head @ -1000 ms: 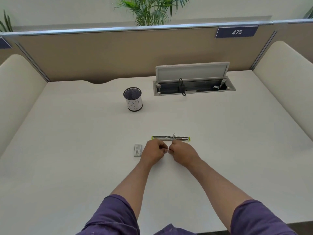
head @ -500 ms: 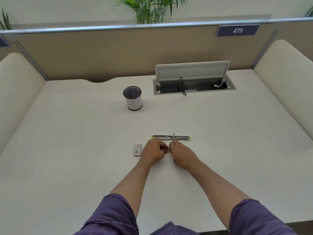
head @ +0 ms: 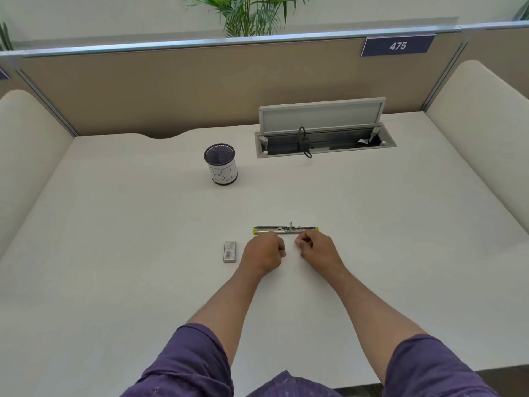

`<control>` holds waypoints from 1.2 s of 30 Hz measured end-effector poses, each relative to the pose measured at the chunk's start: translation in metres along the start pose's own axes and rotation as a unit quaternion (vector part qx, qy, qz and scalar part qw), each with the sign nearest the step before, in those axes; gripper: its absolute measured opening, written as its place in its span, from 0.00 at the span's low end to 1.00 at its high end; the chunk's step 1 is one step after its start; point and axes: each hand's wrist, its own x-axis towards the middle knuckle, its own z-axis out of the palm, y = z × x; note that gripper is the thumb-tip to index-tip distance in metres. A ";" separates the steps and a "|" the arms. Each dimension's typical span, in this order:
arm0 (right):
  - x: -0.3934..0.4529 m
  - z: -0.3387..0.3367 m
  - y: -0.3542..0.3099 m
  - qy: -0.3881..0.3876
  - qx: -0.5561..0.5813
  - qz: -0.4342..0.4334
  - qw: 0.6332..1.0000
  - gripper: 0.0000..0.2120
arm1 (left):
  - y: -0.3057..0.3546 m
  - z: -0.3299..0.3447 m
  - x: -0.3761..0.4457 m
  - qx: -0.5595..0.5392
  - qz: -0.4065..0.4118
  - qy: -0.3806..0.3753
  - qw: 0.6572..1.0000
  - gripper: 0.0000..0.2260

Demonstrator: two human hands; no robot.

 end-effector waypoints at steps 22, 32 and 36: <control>-0.002 -0.003 0.003 -0.005 0.034 0.012 0.999 0.06 | 0.004 0.014 0.002 0.016 0.021 0.018 0.999 0.08; -0.003 -0.004 0.003 -0.010 0.039 0.018 0.999 0.05 | 0.006 0.019 0.002 0.053 0.049 0.026 0.997 0.05; -0.004 -0.005 0.003 -0.010 0.045 0.019 0.999 0.06 | 0.007 0.022 -0.004 0.081 0.053 0.020 0.995 0.07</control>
